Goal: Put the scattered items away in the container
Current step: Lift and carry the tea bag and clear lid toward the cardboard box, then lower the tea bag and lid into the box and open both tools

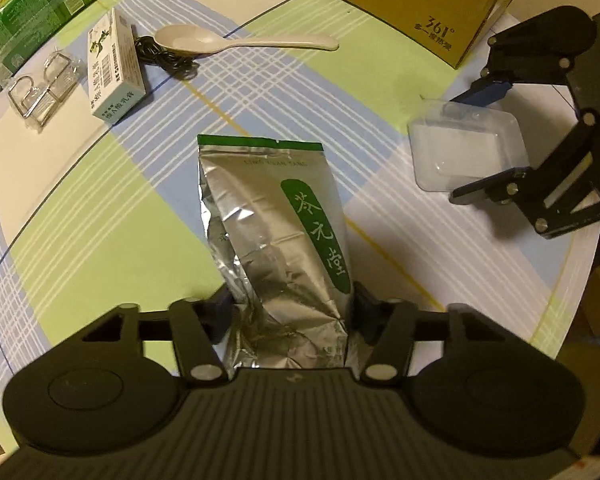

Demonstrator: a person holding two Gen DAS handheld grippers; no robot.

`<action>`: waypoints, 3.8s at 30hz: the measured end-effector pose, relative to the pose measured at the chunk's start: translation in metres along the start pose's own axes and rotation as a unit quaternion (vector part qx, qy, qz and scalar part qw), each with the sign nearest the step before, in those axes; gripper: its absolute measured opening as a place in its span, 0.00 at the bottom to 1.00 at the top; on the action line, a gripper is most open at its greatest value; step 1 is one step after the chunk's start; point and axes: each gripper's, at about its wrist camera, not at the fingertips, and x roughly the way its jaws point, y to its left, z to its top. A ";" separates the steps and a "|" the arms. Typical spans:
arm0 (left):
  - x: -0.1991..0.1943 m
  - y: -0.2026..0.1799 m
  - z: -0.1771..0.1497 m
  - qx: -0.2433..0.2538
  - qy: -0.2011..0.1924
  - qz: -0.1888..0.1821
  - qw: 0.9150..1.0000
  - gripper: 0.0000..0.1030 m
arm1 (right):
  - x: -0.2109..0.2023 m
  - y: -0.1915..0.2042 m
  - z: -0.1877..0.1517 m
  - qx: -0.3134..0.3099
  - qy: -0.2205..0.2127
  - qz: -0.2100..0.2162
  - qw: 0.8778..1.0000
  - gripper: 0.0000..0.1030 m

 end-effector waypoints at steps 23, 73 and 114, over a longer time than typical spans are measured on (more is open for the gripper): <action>-0.057 -0.018 -0.005 -0.001 -0.025 -0.011 1.000 0.44 | -0.058 0.012 -0.003 0.021 -0.037 -0.024 0.999 0.52; -0.117 -0.114 0.221 0.077 -0.115 -0.056 0.989 0.44 | -0.204 -0.164 -0.006 0.096 -0.117 -0.161 0.975 0.52; -0.030 -0.072 0.291 -0.116 -0.109 -0.064 0.985 0.42 | -0.127 -0.221 -0.004 0.105 -0.070 -0.132 0.983 0.52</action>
